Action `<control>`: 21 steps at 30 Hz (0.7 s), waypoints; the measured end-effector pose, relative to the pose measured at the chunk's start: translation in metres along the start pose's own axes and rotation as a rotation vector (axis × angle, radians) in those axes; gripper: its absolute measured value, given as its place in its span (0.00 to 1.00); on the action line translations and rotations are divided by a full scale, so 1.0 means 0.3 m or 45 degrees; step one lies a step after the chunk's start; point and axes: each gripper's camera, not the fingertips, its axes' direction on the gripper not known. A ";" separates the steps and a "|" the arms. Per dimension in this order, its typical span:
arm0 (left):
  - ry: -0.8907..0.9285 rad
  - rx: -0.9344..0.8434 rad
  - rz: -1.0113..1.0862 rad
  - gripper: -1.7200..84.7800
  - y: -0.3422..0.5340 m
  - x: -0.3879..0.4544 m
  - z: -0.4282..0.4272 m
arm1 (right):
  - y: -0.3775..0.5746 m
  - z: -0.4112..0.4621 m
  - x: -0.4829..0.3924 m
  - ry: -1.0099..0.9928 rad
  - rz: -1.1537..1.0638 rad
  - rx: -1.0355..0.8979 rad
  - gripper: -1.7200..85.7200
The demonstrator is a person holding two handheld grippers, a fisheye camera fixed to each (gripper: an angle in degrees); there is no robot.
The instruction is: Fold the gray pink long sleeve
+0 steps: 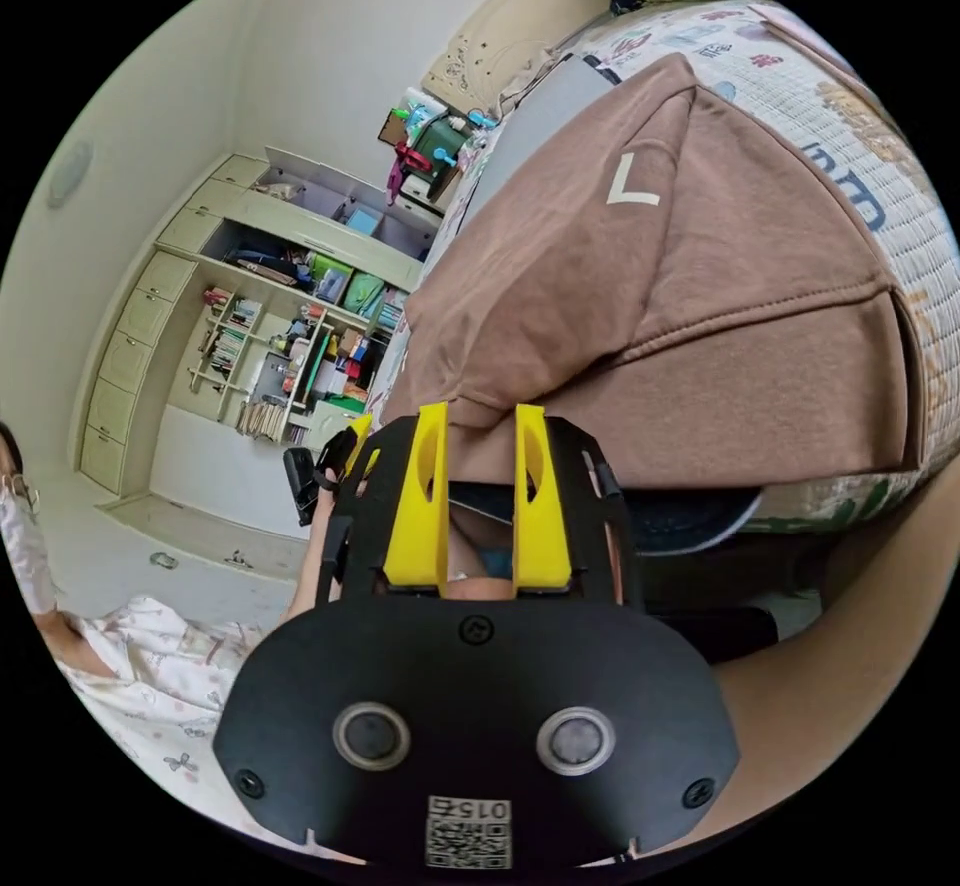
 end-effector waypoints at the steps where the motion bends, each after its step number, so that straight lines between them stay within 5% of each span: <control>1: 0.027 -0.018 -0.010 0.16 -0.031 0.000 0.008 | -0.013 0.008 0.022 -0.017 0.024 0.003 0.12; 7: 0.071 -0.054 -0.048 0.03 -0.145 0.059 -0.030 | -0.010 0.008 0.073 0.023 0.071 -0.008 0.05; 12: 0.098 0.000 0.077 0.01 -0.167 0.250 -0.149 | 0.070 -0.028 0.058 0.053 -0.010 0.022 0.03; 21: -0.329 -0.171 0.128 0.07 -0.296 0.553 -0.166 | 0.108 -0.054 0.126 0.031 -0.041 0.104 0.07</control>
